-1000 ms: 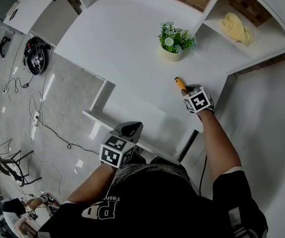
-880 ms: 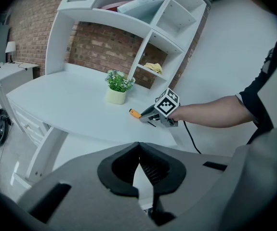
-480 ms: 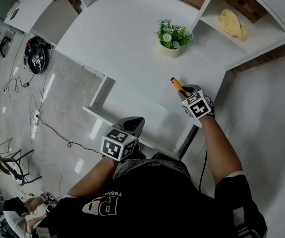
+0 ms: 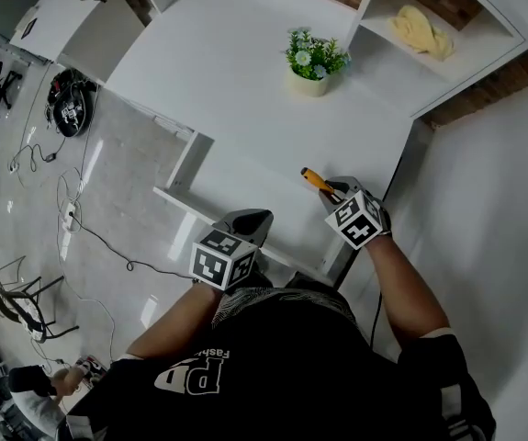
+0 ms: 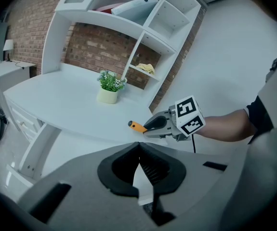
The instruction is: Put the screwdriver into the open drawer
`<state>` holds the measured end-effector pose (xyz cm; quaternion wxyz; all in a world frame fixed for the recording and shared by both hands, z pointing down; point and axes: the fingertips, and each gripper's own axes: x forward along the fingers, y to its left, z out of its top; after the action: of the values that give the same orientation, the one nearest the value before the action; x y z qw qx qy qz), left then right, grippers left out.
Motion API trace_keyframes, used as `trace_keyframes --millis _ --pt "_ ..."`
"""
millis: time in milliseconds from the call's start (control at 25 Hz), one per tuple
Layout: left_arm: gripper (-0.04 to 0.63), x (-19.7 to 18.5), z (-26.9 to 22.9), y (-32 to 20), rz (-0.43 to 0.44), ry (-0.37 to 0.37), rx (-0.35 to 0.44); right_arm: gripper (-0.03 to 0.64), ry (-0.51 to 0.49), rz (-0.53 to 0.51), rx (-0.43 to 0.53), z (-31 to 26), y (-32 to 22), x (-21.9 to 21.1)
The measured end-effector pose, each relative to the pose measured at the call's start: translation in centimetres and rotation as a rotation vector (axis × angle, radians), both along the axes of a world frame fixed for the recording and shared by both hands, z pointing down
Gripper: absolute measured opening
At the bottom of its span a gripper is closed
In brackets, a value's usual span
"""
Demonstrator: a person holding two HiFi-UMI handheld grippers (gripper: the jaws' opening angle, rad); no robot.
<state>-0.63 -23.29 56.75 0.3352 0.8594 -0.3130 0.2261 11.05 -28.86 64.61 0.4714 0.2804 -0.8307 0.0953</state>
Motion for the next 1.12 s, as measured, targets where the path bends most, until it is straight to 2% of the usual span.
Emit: trace_keyframes --millis 240,360,640,840,1120 --pt "0.015 -0.5 -0.3 1.2 -0.016 -0.019 0.011 0.083 0.035 -0.163 -0.027 1.5 6.3 -3.1" --pt "0.015 -0.5 -0.3 1.7 -0.021 -0.021 0.009 0.083 0.059 -0.203 -0.054 3.4 8.2 -4.0" --pt "0.015 -0.8 -0.1 2.4 -0.003 -0.039 0.005 0.083 0.157 -0.156 -0.086 10.0 8.4 -3.0" --pt "0.015 -1.5 0.6 2.6 0.000 -0.052 -0.007 0.083 0.243 -0.159 -0.064 14.0 8.2 -2.5" --pt "0.015 -1.9 1.4 3.0 0.011 -0.068 -0.036 0.083 0.294 -0.160 -0.078 16.7 7.0 -2.4"
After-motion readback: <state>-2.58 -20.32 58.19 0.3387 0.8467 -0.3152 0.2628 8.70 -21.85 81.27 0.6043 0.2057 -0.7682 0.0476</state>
